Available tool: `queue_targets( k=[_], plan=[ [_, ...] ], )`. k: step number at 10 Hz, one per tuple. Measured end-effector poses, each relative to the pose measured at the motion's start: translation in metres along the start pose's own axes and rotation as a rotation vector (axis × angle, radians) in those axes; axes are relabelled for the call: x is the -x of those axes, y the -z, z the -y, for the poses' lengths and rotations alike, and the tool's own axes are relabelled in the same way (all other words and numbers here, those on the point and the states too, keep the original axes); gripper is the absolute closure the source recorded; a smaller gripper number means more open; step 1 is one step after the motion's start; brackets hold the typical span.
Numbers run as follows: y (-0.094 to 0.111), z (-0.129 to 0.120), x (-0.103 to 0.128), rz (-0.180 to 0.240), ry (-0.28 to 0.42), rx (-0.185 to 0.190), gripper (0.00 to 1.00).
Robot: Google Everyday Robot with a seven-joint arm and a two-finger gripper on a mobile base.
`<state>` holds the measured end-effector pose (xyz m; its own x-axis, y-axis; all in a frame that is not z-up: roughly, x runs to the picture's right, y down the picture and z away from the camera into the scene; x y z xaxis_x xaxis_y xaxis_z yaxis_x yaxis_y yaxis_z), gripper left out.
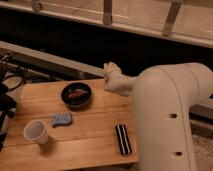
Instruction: Stand the bottle upright
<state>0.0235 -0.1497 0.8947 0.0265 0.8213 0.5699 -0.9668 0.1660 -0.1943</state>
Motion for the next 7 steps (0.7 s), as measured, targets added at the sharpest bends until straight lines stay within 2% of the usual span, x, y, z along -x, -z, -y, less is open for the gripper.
queue_targets(
  k=[1,2,4,7],
  plan=[
    [-0.0005,-0.0007,0.0009,-0.019,-0.024,0.057,1.00],
    [-0.0003,-0.0010,0.0003,-0.038,-0.024,0.096,0.98],
    [-0.0017,-0.0087,-0.0010,-0.059,-0.019,0.129,0.84],
    [-0.0018,-0.0096,-0.0014,-0.066,0.015,0.145,0.52]
  ],
)
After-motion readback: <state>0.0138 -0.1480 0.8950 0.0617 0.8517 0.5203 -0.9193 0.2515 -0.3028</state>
